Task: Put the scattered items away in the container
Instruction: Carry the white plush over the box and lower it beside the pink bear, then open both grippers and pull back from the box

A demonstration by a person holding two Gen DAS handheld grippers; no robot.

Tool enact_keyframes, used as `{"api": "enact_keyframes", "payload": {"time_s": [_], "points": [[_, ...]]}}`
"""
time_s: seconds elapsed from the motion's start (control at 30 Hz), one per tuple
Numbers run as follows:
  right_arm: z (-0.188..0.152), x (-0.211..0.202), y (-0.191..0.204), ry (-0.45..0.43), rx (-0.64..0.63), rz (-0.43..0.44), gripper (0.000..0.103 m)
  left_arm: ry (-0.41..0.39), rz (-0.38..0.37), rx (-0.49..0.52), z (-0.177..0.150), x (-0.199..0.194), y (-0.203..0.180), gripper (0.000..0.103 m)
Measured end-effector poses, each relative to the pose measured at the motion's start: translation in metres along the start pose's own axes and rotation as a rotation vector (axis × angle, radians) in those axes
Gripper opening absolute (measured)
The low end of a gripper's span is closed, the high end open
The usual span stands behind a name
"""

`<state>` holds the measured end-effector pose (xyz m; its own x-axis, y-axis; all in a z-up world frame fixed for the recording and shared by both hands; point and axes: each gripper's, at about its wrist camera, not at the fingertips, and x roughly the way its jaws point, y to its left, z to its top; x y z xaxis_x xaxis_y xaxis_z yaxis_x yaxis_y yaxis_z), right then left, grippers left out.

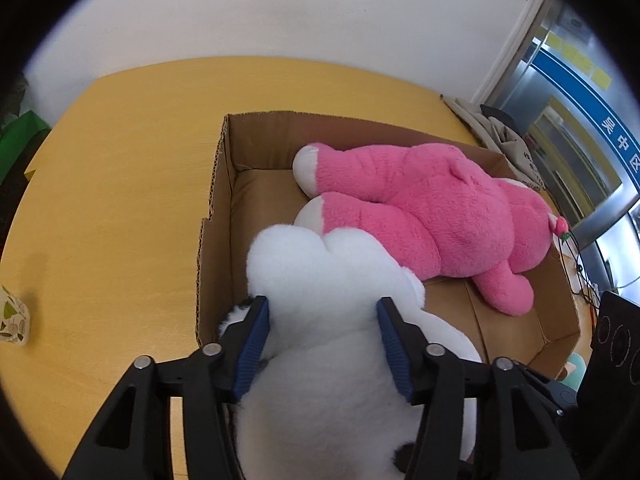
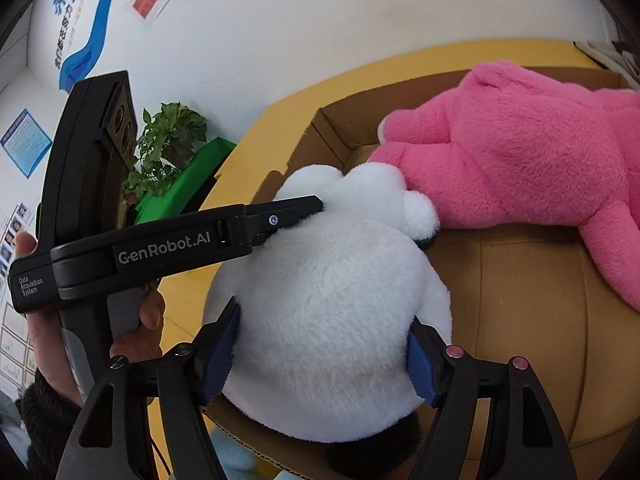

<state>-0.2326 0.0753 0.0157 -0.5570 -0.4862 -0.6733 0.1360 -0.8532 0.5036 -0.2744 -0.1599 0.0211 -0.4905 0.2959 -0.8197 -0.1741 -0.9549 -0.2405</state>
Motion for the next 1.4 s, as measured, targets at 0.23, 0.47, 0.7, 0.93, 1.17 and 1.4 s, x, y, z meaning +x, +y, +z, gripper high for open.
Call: {"api": "enact_keyframes", "payload": {"time_s": [0.23, 0.47, 0.7, 0.93, 1.17, 1.4], "points": [[-0.022, -0.075, -0.013, -0.064, -0.078, -0.09, 0.101, -0.228, 0.012, 0.095, -0.027, -0.101, -0.053, 0.061], [-0.064, -0.163, -0.032, -0.17, -0.206, -0.388, 0.103, -0.39, 0.056, 0.189, -0.102, -0.183, -0.143, 0.083], [-0.097, -0.223, -0.045, -0.223, -0.198, -0.473, 0.103, -0.397, 0.037, 0.184, -0.146, -0.17, -0.198, 0.083], [-0.113, -0.248, -0.053, -0.233, -0.233, -0.505, 0.103, -0.371, -0.027, 0.098, -0.166, -0.163, -0.212, 0.083], [-0.119, -0.261, -0.061, -0.242, -0.219, -0.494, 0.103, -0.386, 0.001, 0.109, -0.174, -0.17, -0.218, 0.083], [-0.121, -0.262, -0.056, -0.243, -0.23, -0.49, 0.103, -0.367, 0.009, 0.099, -0.178, -0.169, -0.218, 0.083]]}}
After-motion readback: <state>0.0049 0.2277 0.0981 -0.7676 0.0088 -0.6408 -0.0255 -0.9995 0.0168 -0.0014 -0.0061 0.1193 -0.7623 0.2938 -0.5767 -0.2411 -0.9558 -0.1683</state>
